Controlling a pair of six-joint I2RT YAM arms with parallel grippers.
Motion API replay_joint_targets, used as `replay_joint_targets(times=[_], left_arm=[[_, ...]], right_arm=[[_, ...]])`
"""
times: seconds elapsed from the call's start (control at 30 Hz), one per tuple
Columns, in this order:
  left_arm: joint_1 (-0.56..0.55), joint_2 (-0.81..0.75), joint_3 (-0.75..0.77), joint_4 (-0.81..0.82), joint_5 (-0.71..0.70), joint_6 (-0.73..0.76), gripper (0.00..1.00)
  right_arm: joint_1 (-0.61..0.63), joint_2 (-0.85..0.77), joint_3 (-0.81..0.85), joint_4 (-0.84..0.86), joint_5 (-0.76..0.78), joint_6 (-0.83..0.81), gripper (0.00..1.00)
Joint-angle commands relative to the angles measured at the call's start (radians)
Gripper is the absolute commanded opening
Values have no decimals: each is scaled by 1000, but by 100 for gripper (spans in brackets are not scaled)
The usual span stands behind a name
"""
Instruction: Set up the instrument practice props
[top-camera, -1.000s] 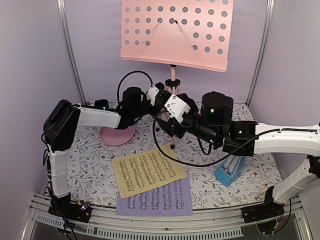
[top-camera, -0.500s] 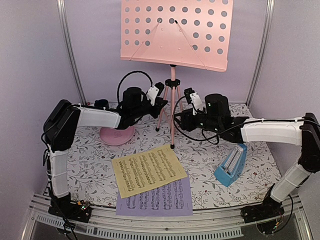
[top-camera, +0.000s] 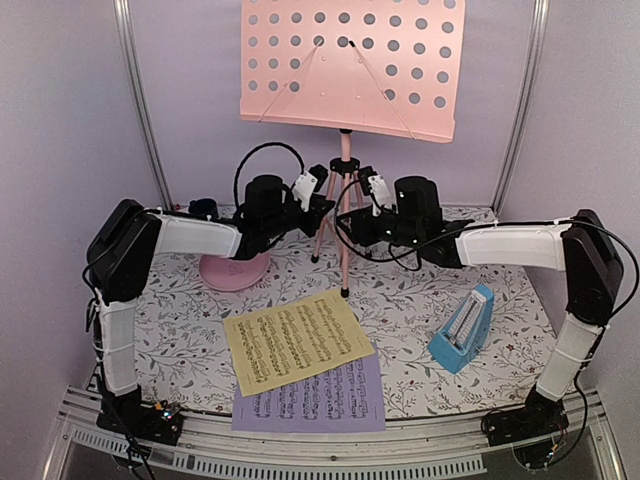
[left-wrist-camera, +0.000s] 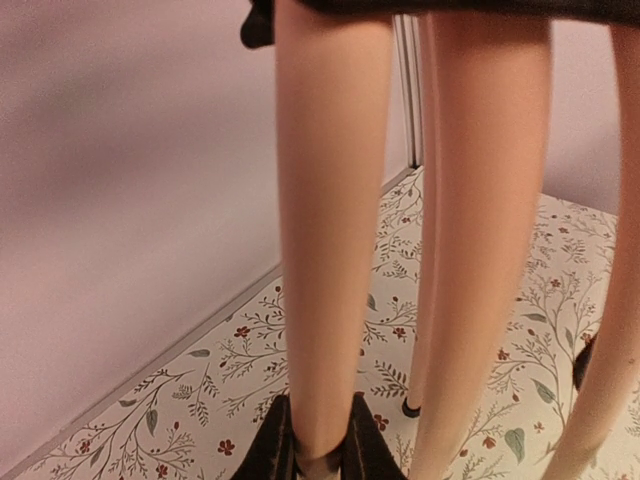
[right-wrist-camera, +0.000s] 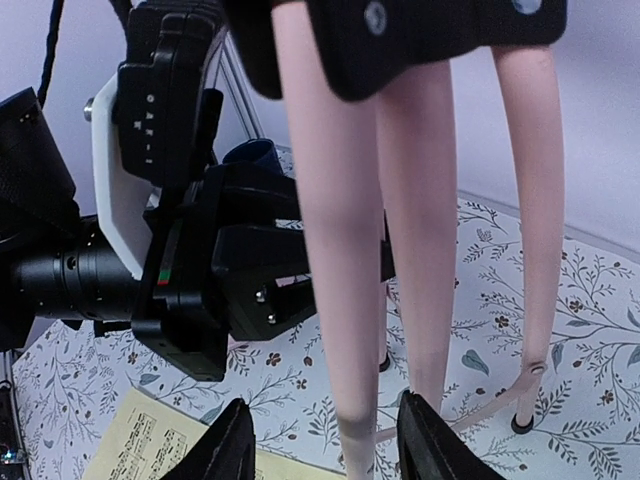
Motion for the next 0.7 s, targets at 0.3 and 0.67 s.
replay_joint_targets(times=[0.3,0.67], left_arm=[[-12,11,10,19,-41,-58,0],[-21,18,19,32,-65,-62,0]], right_arm=[[-30,94,85,24,4,20,33],[-39,123,99,1,46,41,8]])
